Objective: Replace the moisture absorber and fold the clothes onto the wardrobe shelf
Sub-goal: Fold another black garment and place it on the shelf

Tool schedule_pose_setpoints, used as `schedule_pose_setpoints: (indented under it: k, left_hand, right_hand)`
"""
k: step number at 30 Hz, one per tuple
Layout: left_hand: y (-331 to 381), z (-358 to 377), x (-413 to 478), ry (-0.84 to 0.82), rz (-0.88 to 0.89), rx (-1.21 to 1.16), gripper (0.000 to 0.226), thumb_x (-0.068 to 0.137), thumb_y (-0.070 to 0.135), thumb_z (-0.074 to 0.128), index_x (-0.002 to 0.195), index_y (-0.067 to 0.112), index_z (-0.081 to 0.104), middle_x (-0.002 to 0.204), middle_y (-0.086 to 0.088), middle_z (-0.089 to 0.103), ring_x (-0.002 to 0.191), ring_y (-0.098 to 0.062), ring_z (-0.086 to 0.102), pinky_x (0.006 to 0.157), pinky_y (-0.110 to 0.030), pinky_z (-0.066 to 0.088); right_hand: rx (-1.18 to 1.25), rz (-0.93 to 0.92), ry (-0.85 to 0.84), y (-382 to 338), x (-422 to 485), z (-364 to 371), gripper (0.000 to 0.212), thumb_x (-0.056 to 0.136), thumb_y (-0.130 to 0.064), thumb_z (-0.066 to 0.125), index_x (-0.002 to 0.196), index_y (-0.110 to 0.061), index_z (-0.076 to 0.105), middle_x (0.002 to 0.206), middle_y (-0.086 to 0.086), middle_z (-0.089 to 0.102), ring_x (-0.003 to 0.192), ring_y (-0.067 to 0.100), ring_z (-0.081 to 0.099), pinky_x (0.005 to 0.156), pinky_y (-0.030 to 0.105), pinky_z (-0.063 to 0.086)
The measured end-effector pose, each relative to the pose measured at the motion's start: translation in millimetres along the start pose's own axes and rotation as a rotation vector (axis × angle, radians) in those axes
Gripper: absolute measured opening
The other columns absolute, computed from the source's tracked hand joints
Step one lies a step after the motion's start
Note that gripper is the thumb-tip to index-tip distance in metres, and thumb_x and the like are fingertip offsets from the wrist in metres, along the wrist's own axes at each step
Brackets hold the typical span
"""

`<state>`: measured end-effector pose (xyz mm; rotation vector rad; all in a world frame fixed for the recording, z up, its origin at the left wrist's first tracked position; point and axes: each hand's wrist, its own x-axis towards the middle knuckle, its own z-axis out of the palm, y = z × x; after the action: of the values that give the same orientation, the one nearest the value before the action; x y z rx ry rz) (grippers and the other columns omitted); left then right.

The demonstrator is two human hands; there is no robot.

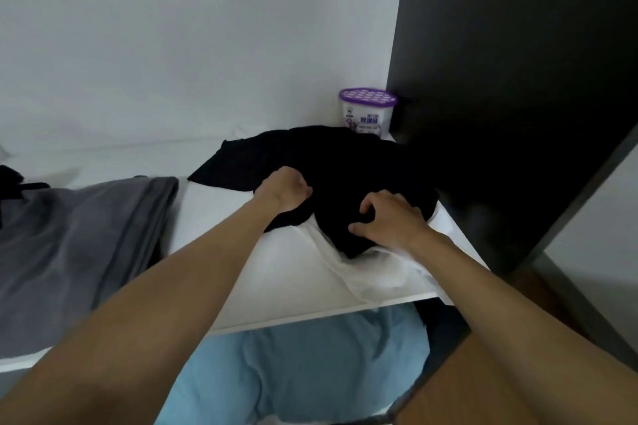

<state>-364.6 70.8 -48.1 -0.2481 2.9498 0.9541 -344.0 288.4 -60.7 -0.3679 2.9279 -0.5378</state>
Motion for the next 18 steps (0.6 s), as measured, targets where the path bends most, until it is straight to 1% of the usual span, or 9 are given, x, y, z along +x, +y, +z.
schedule_pose_setpoints:
  k: [2, 4, 6, 8, 9, 11, 13, 15, 18]
  left_hand:
    - [2, 6, 1, 0.03, -0.007, -0.185, 0.021, 0.094, 0.014, 0.056, 0.075, 0.009, 0.061, 0.079, -0.009, 0.069, 0.089, -0.034, 0.07, 0.09, -0.048, 0.055]
    - [3, 12, -1, 0.031, -0.028, -0.311, 0.02, 0.095, 0.012, 0.053, 0.078, 0.01, 0.061, 0.076, -0.005, 0.071, 0.089, -0.03, 0.071, 0.092, -0.047, 0.055]
    - [3, 14, -2, -0.031, -0.034, -0.265, 0.02, 0.096, 0.021, 0.058, 0.081, 0.009, 0.066, 0.077, -0.004, 0.074, 0.084, -0.022, 0.071, 0.085, -0.034, 0.056]
    - [3, 13, -5, -0.115, -0.048, -0.207, 0.024, 0.094, 0.028, 0.062, 0.08, 0.01, 0.069, 0.083, -0.006, 0.074, 0.08, -0.019, 0.068, 0.076, -0.026, 0.051]
    - [3, 13, -6, -0.148, -0.05, -0.191, 0.023, 0.093, 0.028, 0.063, 0.08, 0.01, 0.069, 0.087, -0.006, 0.073, 0.081, -0.018, 0.066, 0.076, -0.026, 0.05]
    - [2, 16, -9, -0.184, -0.041, -0.165, 0.017, 0.092, 0.025, 0.064, 0.087, 0.009, 0.07, 0.097, -0.004, 0.071, 0.089, -0.016, 0.064, 0.078, -0.024, 0.049]
    - [2, 23, -14, -0.2, -0.015, -0.151, 0.012, 0.092, 0.022, 0.066, 0.096, 0.011, 0.07, 0.1, -0.001, 0.069, 0.09, -0.013, 0.063, 0.074, -0.022, 0.047]
    - [1, 29, -17, -0.202, 0.002, -0.17, 0.005, 0.091, 0.018, 0.066, 0.089, 0.017, 0.071, 0.092, 0.006, 0.067, 0.083, -0.005, 0.06, 0.068, -0.017, 0.044]
    - [1, 31, -20, -0.207, 0.023, -0.237, 0.02, 0.09, 0.009, 0.063, 0.077, 0.023, 0.07, 0.08, 0.016, 0.064, 0.072, 0.004, 0.057, 0.053, -0.003, 0.039]
  right_hand:
    - [0.033, 0.002, 0.001, 7, 4, 9, 0.045, 0.082, -0.057, 0.065, 0.118, -0.032, 0.054, 0.131, -0.005, 0.05, 0.127, 0.023, 0.044, 0.103, 0.049, 0.035]
    - [0.194, 0.018, 0.061, 16, 9, 10, 0.048, 0.084, -0.051, 0.067, 0.124, -0.027, 0.055, 0.133, -0.002, 0.051, 0.124, 0.024, 0.05, 0.103, 0.045, 0.04]
    - [0.34, 0.083, 0.27, 25, 16, 0, 0.046, 0.085, -0.043, 0.068, 0.125, -0.021, 0.057, 0.134, 0.004, 0.051, 0.118, 0.026, 0.056, 0.099, 0.039, 0.046]
    - [0.26, 0.192, 0.416, 35, 25, -11, 0.051, 0.087, -0.04, 0.064, 0.131, -0.019, 0.052, 0.141, 0.007, 0.045, 0.121, 0.031, 0.055, 0.096, 0.042, 0.044]
    - [0.209, 0.251, 0.397, 39, 29, -17, 0.056, 0.088, -0.041, 0.063, 0.136, -0.018, 0.047, 0.144, 0.008, 0.042, 0.122, 0.034, 0.054, 0.096, 0.044, 0.044]
    - [0.13, 0.361, 0.256, 43, 38, -22, 0.062, 0.089, -0.044, 0.062, 0.14, -0.015, 0.041, 0.143, 0.012, 0.044, 0.123, 0.039, 0.053, 0.096, 0.045, 0.043]
    - [0.078, 0.416, 0.179, 44, 41, -18, 0.059, 0.089, -0.044, 0.062, 0.137, -0.015, 0.044, 0.138, 0.014, 0.049, 0.122, 0.039, 0.054, 0.095, 0.042, 0.043]
    - [0.045, 0.392, 0.281, 46, 41, -12, 0.046, 0.091, -0.037, 0.062, 0.132, -0.017, 0.052, 0.134, 0.012, 0.054, 0.117, 0.038, 0.058, 0.091, 0.04, 0.046]
    - [0.076, 0.351, 0.479, 50, 39, -11, 0.026, 0.092, -0.025, 0.062, 0.116, -0.028, 0.068, 0.123, 0.006, 0.064, 0.108, 0.034, 0.064, 0.087, 0.036, 0.046]
